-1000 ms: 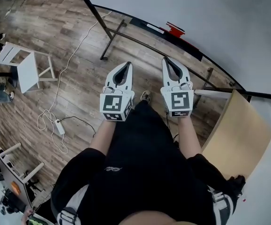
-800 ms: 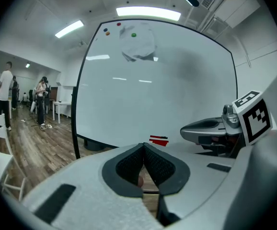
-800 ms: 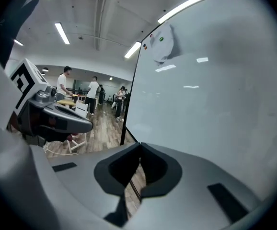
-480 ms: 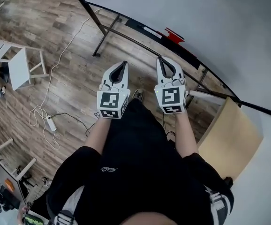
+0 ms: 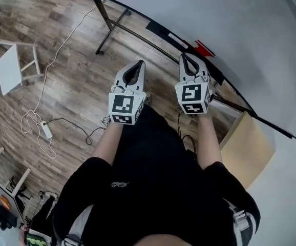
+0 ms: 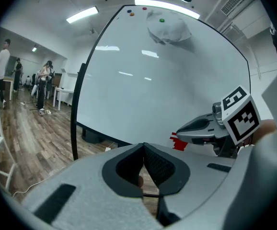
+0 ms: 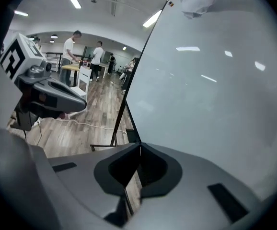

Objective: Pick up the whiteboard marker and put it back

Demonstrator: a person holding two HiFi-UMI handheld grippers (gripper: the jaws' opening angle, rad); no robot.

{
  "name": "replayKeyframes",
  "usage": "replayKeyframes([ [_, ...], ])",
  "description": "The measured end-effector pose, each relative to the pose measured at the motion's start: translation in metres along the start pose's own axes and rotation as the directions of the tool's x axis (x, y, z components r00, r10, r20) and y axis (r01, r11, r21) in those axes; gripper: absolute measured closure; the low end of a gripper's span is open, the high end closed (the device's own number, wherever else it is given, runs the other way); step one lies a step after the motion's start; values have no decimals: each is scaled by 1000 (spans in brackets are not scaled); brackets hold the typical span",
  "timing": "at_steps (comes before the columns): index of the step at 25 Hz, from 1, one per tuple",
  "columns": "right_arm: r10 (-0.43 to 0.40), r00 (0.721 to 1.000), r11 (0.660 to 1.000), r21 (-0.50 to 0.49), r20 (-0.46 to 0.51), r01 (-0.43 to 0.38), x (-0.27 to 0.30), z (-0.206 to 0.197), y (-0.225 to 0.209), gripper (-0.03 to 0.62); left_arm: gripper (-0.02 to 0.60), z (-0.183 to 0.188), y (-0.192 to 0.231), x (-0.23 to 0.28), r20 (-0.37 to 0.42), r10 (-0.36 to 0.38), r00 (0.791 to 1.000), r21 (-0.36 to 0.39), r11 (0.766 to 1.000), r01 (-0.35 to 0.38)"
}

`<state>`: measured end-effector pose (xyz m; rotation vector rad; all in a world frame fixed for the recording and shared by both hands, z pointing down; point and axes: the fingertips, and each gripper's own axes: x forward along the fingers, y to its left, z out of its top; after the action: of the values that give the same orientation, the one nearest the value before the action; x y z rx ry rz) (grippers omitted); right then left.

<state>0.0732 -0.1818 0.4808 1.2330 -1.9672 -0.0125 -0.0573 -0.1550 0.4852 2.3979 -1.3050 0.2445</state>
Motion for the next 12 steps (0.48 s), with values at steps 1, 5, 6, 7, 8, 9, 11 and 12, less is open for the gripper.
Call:
replayKeyframes([
  [1,-4,1000,999,-38,-25,3,6,-2,0,592,575,-4,3,1,-5,-2,1000,-8,1000,2],
  [5,7,992,992,-127,-124,-23,33,-10,3,592,575,-20,14,10,-38,-36,999,-12,999,36],
  [6,8,989,989,-145,-148,-30,39,-12,3,592,575,-24,17,13,-46,-42,998,-10,999,42],
  [7,7,985,986,-166,-171,-36,45,-15,3,592,575,-28,20,16,-53,-45,998,-12,999,45],
  [8,4,981,982,-186,-192,-41,51,-19,4,591,575,-32,23,20,-59,-47,997,-14,999,46],
  [9,2,977,978,-204,-212,-46,56,-24,3,591,575,-36,26,23,-65,-47,997,-17,999,46],
  [11,1,968,971,-231,-251,-61,67,-30,4,591,575,-41,33,28,-75,-46,996,-25,999,44],
  [12,1,963,968,-243,-271,-69,73,-32,5,591,575,-42,38,30,-80,-47,996,-28,999,45],
])
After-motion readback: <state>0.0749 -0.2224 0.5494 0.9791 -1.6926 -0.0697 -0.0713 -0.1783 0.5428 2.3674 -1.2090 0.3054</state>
